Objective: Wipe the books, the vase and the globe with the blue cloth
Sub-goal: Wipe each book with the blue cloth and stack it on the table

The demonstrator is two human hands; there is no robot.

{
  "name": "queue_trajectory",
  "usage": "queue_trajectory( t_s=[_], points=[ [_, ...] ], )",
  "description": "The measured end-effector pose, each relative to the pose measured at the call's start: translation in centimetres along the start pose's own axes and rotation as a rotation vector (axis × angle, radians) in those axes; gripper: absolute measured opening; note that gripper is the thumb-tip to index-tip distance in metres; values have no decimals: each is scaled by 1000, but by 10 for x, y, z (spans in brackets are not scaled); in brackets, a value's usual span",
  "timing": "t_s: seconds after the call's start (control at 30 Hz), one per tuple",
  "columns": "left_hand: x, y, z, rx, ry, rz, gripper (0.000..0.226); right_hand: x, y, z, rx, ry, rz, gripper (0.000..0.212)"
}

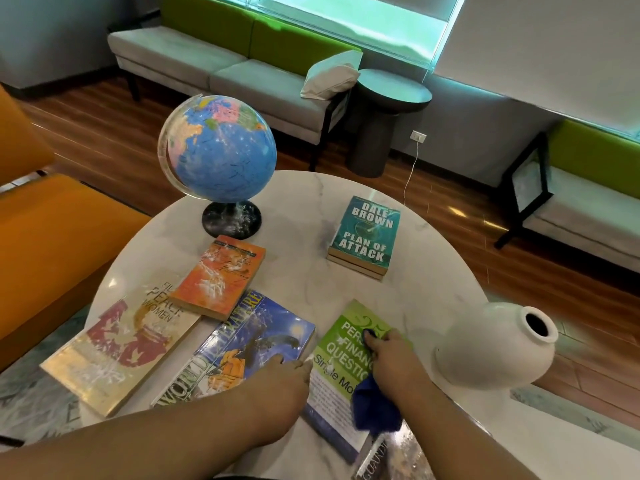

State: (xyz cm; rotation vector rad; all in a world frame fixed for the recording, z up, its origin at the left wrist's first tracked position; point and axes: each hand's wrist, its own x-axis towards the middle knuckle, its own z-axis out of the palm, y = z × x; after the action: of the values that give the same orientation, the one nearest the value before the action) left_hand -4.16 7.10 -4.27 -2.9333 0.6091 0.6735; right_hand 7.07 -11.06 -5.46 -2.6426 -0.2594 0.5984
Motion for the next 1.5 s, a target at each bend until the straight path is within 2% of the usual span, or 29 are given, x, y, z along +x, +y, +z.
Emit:
queue_trajectory(
  t_s=[0.07,0.1,0.17,0.2,0.23,0.3,0.4,0.5,0.53,0.6,0.7,0.77,0.8,0.87,0.93,1.0,1.1,1.13,1.23,1.3,1.4,1.43,1.5],
  points=[
    [1,-1,-2,-3,-9,-8,45,3,-8,0,-167,-68,-38,41],
    [2,-2,-3,1,-12,-5,45,3,-11,3,-183,-99,-76,42],
    [3,-3,-2,10,-10,5,44,-2,-12,5,-93,-149,-110,11],
    [3,-4,-1,8,-7,9,43,0,-12,3,-5,-140,-99,11],
    [3,-4,0,0,-3,11,43,3,-10,-1,49,-118,-80,20],
    [2,-4,0,-18,-1,8,43,14,-11,-8,220,-65,47,24],
    [2,-4,-1,-12,-20,7,44,16,-19,0,143,-69,-20,12],
    [3,-4,0,-10,-27,3,44,7,-17,8,-23,-156,-141,23],
    [3,-4,0,-15,-27,2,44,9,-13,8,15,-192,-119,28],
    [3,-5,1,-32,-26,-1,43,16,-5,2,25,-115,-90,38],
    [3,-6,3,-62,-5,-16,40,19,-17,7,123,-59,-60,30],
    [3,-6,4,-81,-11,-22,41,13,-16,16,-97,-133,-167,18],
    [2,-6,3,-94,-15,-25,41,10,-14,18,-170,-170,-203,19],
    [0,-7,3,-127,-8,-29,41,3,-11,11,-150,-188,-225,11],
    [-2,-7,2,-144,-1,-33,43,7,-6,7,-119,-97,-220,31],
    [-3,-7,3,-136,-10,-33,46,7,-10,11,-30,-50,-160,27],
    [-3,-6,2,-134,-28,-31,50,-4,-12,20,-151,-156,-277,16],
    [-3,-7,2,-141,-29,-31,51,-7,-10,20,-84,-173,-273,14],
    [-4,-7,2,-160,-37,-29,52,-3,-10,9,166,-138,-122,27],
    [-5,-8,3,-161,-42,-33,53,0,-12,8,184,-116,-49,27],
    [-5,-8,6,-153,-47,-32,56,-9,-10,22,-62,-182,-238,11],
    [-4,-8,7,-151,-45,-30,57,-14,-8,23,-50,-197,-272,9],
    [-5,-9,7,-157,-42,-29,57,-15,-3,18,81,-179,-265,23]
  ],
)
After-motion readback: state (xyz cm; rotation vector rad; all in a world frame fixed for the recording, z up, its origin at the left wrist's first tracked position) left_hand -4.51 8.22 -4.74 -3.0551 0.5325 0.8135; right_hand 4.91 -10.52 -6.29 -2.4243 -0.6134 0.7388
